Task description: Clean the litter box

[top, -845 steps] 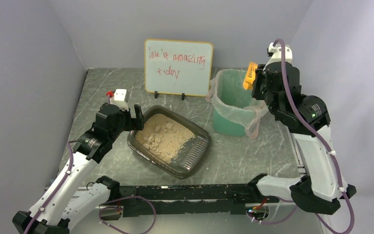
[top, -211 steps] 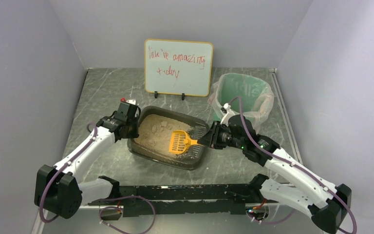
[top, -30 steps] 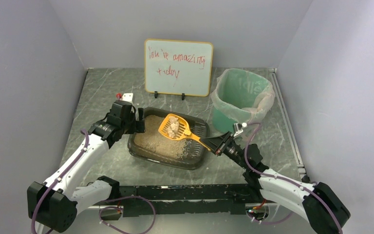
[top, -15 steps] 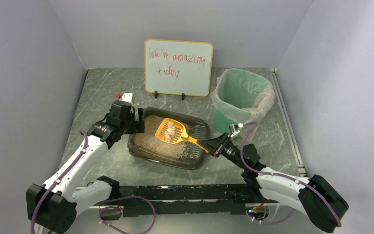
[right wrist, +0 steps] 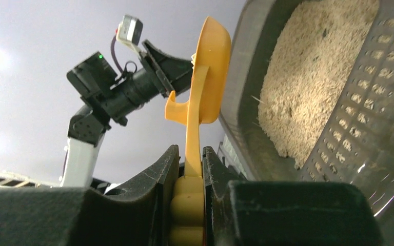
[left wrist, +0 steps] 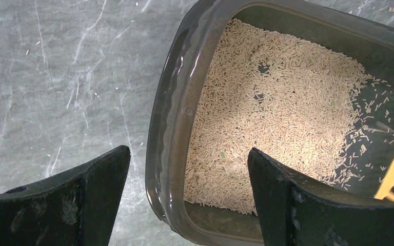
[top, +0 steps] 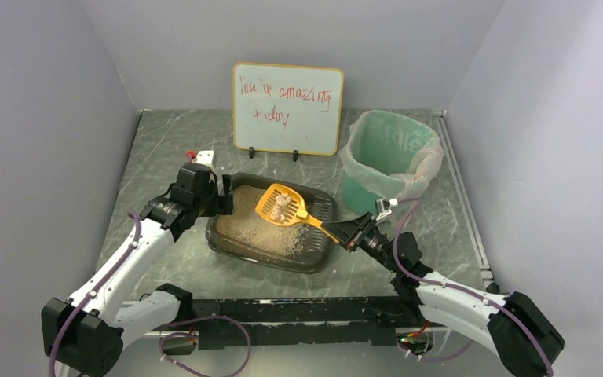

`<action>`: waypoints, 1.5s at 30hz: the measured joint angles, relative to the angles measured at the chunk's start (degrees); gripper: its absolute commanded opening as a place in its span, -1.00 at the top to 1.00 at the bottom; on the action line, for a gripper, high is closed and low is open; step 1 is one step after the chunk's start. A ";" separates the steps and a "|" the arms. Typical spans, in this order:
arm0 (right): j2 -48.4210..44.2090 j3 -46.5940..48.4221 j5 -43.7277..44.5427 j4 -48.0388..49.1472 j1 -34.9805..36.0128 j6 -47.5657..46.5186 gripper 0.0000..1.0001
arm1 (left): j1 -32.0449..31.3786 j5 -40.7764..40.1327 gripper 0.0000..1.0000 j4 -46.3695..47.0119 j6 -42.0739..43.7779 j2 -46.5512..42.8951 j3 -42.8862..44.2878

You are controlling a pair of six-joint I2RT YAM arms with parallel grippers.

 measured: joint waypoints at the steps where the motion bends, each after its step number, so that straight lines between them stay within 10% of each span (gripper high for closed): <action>1: -0.42 0.00 0.13 -0.70 -0.33 0.00 1.00 | 0.00 0.11 -0.80 -0.02 0.00 0.00 0.00; 45: -9.68 2.86 0.15 -12.35 1.05 -3.28 1.00 | 0.04 0.59 -0.81 0.20 0.02 -0.02 0.00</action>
